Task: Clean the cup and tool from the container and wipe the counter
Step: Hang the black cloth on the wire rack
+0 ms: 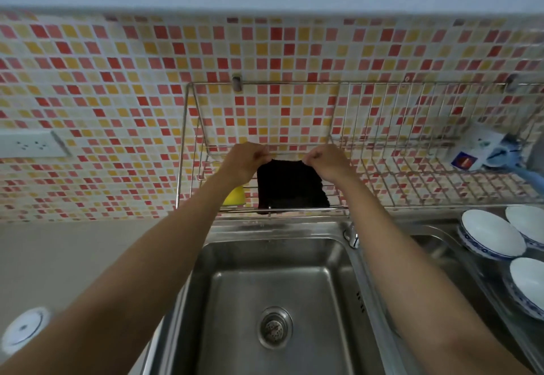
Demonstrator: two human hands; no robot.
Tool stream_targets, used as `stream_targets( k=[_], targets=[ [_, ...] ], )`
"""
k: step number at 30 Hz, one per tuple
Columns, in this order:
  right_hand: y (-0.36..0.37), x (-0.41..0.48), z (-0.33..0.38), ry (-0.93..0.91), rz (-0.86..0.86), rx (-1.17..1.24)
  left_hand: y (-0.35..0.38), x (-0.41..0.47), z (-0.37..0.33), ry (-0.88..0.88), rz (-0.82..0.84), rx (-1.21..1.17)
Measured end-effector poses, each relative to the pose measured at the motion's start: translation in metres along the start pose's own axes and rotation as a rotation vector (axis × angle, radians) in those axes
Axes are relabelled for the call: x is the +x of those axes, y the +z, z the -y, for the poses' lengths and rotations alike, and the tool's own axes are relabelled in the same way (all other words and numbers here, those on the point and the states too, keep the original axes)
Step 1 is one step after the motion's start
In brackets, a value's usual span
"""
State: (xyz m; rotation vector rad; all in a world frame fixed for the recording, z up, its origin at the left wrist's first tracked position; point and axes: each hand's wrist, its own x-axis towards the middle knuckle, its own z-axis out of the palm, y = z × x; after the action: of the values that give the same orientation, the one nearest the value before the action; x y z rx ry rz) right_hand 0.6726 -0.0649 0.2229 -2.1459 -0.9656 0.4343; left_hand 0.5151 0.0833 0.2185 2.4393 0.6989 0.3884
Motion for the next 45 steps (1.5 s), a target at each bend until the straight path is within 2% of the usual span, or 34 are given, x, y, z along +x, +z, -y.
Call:
stream_targets(
  k=[4,6,8,10,13,16,19,21,24,29,31,33,35,38,41,45],
  targets=[
    [0.009,0.001,-0.003,-0.106,-0.076,-0.004,0.008,0.006,0.003,0.020,-0.097,0.110],
    [0.011,-0.004,-0.002,-0.220,-0.079,-0.039,0.010,0.004,0.001,0.102,-0.112,0.201],
    [0.014,-0.009,-0.001,-0.292,0.048,-0.165,0.012,-0.004,-0.004,0.182,0.011,0.377],
    [0.016,-0.014,0.001,-0.292,0.141,-0.287,0.014,-0.012,-0.005,0.191,0.109,0.493],
    [0.016,-0.022,0.005,-0.285,0.139,-0.346,0.009,-0.024,-0.001,0.134,0.031,0.478],
    [0.021,-0.032,0.008,-0.241,0.228,-0.400,0.000,-0.041,0.006,-0.001,-0.030,0.496],
    [0.020,-0.046,0.011,-0.242,0.197,-0.289,-0.006,-0.059,0.014,-0.176,-0.034,0.503],
    [0.020,-0.053,0.014,-0.238,0.248,-0.243,-0.010,-0.066,0.017,-0.251,-0.058,0.402],
    [0.023,-0.061,0.016,-0.197,0.309,-0.258,-0.014,-0.072,0.014,-0.236,-0.078,0.260],
    [0.024,-0.063,0.017,-0.173,0.277,-0.232,-0.012,-0.078,0.009,-0.247,-0.121,0.133],
    [0.027,-0.065,0.017,-0.164,0.215,-0.234,-0.013,-0.085,0.005,-0.255,-0.159,0.122],
    [0.029,-0.070,0.016,-0.178,0.045,-0.251,-0.011,-0.101,0.003,-0.250,-0.168,0.214],
    [0.033,-0.083,0.017,-0.239,-0.171,-0.307,-0.003,-0.124,0.004,-0.203,-0.122,0.417],
    [0.050,-0.109,0.012,-0.315,-0.397,-0.511,0.004,-0.153,0.012,-0.122,-0.080,0.563],
    [0.064,-0.132,0.007,-0.284,-0.381,-0.619,0.001,-0.176,0.018,-0.082,-0.034,0.603],
    [0.066,-0.165,0.030,-0.228,-0.187,-0.598,-0.020,-0.203,0.009,-0.056,0.016,0.458]
  ],
)
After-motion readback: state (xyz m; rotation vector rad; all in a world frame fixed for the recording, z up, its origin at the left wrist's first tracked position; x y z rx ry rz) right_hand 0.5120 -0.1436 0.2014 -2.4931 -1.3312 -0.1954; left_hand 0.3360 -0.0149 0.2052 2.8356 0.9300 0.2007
